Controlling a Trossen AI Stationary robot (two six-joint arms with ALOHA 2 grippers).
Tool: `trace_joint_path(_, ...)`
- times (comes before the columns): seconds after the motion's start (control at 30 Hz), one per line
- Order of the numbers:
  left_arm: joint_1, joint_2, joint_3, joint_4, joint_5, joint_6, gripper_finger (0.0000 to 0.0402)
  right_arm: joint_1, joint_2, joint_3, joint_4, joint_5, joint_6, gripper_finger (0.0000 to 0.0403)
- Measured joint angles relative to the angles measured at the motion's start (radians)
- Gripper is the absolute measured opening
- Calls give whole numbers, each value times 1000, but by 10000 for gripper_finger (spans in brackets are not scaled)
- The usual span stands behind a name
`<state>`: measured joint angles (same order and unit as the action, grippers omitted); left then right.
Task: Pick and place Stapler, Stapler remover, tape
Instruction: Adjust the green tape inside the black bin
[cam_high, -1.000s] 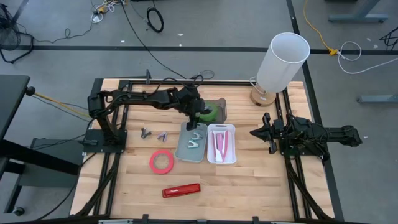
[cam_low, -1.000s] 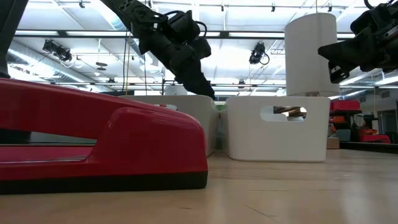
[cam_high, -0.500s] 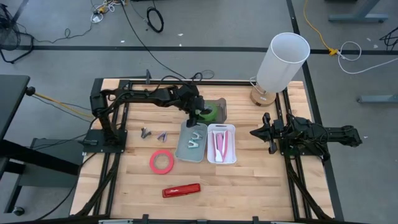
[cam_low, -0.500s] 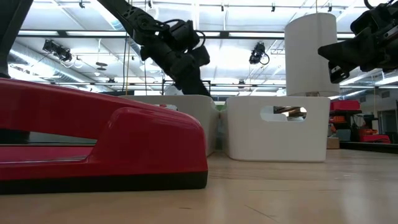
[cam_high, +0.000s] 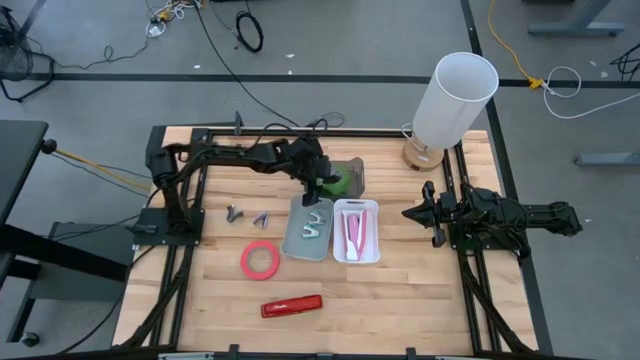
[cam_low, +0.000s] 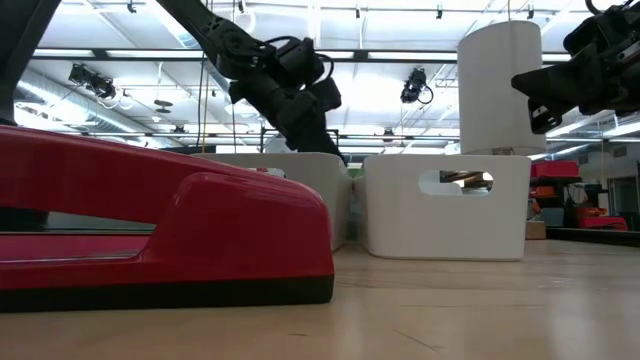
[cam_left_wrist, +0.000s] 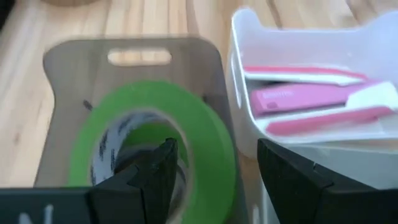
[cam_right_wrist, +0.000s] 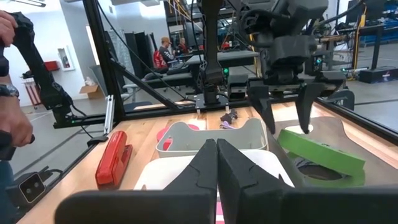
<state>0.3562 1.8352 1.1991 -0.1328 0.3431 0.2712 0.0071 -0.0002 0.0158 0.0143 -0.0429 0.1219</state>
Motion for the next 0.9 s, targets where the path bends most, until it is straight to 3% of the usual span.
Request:
trace_joint_path(0.47, 1, 13, -1, 5, 29, -25, 220, 0, 0, 0, 0, 0, 0, 4)
trace_joint_path(0.9, 1, 13, -1, 5, 21, -24, 120, 0, 0, 0, 0, 0, 0, 4)
